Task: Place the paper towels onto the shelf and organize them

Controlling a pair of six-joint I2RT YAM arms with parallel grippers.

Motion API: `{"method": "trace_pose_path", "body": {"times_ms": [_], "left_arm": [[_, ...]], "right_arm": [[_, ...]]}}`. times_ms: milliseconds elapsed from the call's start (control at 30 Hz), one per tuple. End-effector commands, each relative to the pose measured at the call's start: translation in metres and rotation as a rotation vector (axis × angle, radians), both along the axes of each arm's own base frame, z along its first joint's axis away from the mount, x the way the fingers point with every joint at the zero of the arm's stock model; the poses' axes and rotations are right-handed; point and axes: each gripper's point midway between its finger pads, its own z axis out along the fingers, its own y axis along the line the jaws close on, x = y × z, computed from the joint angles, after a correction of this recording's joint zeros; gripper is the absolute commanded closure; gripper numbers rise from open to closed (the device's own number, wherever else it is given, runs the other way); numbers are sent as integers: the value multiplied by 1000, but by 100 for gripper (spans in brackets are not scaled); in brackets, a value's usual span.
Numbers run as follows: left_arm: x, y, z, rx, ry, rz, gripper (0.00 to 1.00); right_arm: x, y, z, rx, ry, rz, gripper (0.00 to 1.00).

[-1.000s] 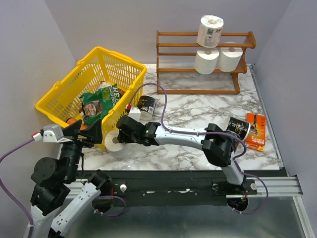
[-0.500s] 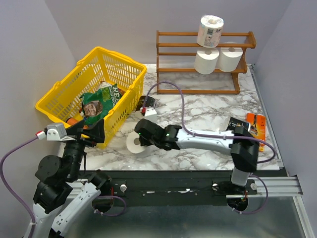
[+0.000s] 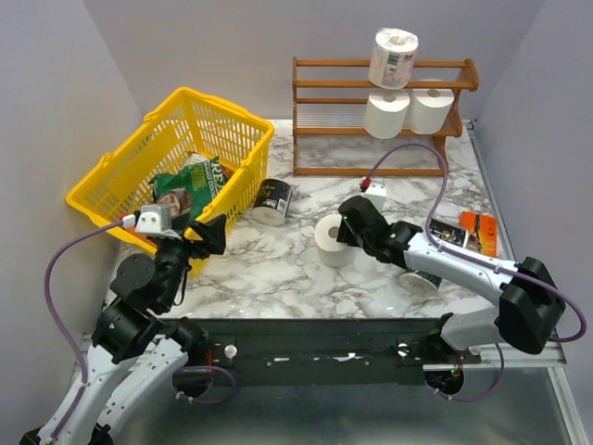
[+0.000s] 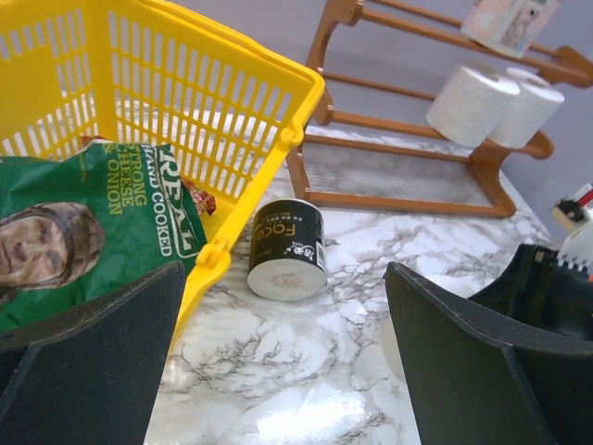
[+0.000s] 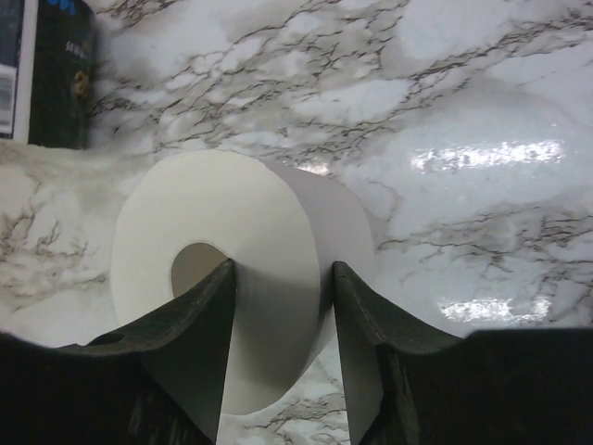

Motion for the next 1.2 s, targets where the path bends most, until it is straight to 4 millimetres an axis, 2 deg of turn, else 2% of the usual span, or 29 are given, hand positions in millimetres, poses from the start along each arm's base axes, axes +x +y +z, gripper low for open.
{"method": "trace_pose_path", "body": {"times_ms": [0,100,200,267,300,333,400,433,533,633,667,700,800,1000,1167], "left_arm": [[9,-23,4,63,-37,-95,1],[12,-28,-7,95,-18,-109,1],[12,-28,-12,105,-15,-114,1],[11,-25,-12,107,-19,-106,1],[10,-24,-11,108,-23,-102,1],[10,-24,-11,108,-24,-101,1],[10,-22,-11,105,-27,-92,1],[9,-20,-9,100,-31,-88,1],[6,-18,-8,89,-38,-85,1],[5,-21,-10,82,-38,-101,1],[4,-22,-9,82,-39,-107,1],[5,-23,-9,83,-38,-110,1],[6,-24,-10,87,-31,-115,1],[5,-25,-10,86,-34,-118,1],[5,-24,-10,85,-35,-116,1]], "right_arm": [[10,-30,23,-74,-77,-46,37],[8,-31,49,-122,-106,43,31],[0,-29,57,-188,-75,160,30],[-5,-16,61,-211,-58,301,30],[-13,-3,59,-201,-34,417,29],[-14,6,60,-190,-17,459,28],[-21,11,54,-189,37,505,27],[-22,14,46,-198,65,521,27],[-23,21,39,-204,95,572,24],[-28,33,30,-189,137,633,23],[-28,34,21,-198,167,640,23],[-27,37,22,-197,177,641,23],[-24,32,9,-243,226,612,24],[-16,35,3,-261,220,578,27],[-12,36,-10,-309,237,578,32]]}}
